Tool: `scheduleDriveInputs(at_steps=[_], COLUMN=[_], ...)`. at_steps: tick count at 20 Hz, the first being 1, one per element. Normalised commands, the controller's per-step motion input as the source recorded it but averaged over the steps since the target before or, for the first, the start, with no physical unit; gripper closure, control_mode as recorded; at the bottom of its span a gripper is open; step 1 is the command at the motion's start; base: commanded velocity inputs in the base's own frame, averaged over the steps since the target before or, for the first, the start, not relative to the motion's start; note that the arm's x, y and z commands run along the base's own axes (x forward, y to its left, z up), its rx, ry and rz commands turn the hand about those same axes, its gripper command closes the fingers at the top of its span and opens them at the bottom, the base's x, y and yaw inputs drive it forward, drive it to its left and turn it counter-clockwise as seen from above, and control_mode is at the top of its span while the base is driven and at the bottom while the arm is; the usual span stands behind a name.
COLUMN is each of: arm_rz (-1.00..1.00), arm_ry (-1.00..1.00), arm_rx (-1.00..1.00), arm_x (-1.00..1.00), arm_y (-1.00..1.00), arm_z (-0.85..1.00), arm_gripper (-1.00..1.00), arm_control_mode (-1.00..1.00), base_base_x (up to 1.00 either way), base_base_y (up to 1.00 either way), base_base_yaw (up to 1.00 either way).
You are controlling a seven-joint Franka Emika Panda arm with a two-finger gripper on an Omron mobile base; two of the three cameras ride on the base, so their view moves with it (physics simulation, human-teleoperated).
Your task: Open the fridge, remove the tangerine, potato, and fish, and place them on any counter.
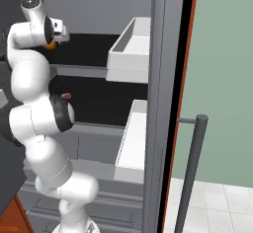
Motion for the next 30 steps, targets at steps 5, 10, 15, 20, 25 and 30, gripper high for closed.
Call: scheduleDriveInputs(at_steps=[5,10,15,20,25,30], arm_rz=[-0.05,-0.02,0.0,0.0,0.0,0.0], arm_ry=[0.11,-0.06,-0.43,-0.3,-0.09,0.0], arm_rx=[0.02,0.04,0.04,0.08,0.09,0.04], arm_x=[-0.33,-0.47,-1.0,-1.0,-1.0,-1.0], arm_y=[-0.03,-0.02,-0.15,-0.46,-0.74,-0.56], arm_z=[-0.59,-0.22,0.17,0.01,0.0,0.0], arm_gripper=[1.0,1.0,1.0,1.0,1.0,1.0], arm_control_mode=[-1.0,-1.0,-1.0,-1.0,-1.0,-1.0], base_base_x=[0.0,0.0,0.0,0.0,0.0,0.0], base_base_y=[0.0,0.0,0.0,0.0,0.0,0.0], base_base_yaw=[0.0,0.0,0.0,0.0,0.0,0.0])
